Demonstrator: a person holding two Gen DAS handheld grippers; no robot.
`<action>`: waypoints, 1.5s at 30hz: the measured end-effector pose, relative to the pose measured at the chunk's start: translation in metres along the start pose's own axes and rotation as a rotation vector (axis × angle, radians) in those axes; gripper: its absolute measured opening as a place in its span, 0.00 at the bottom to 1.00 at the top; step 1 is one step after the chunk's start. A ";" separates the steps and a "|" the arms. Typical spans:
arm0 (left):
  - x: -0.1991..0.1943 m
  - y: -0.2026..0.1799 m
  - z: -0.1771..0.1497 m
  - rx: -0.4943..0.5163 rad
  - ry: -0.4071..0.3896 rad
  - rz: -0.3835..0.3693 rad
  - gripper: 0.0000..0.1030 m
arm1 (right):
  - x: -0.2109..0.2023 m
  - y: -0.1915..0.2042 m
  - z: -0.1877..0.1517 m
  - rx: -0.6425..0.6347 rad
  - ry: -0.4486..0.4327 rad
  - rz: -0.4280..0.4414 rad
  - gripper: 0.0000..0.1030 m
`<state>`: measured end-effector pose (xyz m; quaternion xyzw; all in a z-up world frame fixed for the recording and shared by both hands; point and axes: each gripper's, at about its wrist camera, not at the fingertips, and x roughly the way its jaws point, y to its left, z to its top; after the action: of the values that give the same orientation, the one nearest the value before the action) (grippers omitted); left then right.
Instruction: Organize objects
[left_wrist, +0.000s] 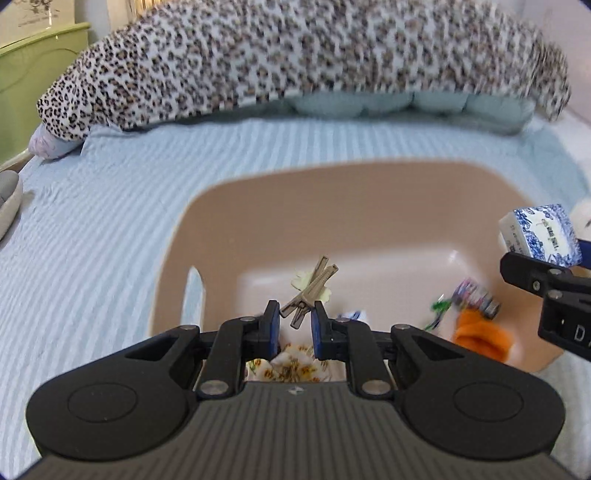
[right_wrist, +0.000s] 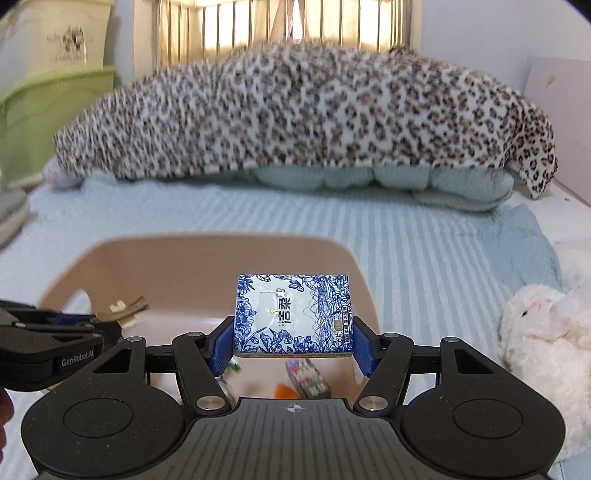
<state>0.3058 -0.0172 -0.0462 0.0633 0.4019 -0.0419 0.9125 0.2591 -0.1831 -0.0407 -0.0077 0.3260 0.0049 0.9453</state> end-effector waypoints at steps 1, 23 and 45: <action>0.005 -0.001 -0.002 0.001 0.019 0.002 0.18 | 0.005 0.001 -0.003 -0.008 0.024 0.000 0.58; -0.050 -0.006 -0.014 0.012 0.000 -0.046 0.79 | -0.058 -0.012 0.015 -0.031 0.015 -0.008 0.95; -0.185 0.009 -0.072 -0.008 -0.134 -0.023 0.80 | -0.183 -0.004 -0.018 -0.020 -0.013 0.025 0.99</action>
<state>0.1300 0.0072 0.0426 0.0520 0.3407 -0.0550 0.9371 0.1037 -0.1880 0.0579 -0.0132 0.3197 0.0199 0.9472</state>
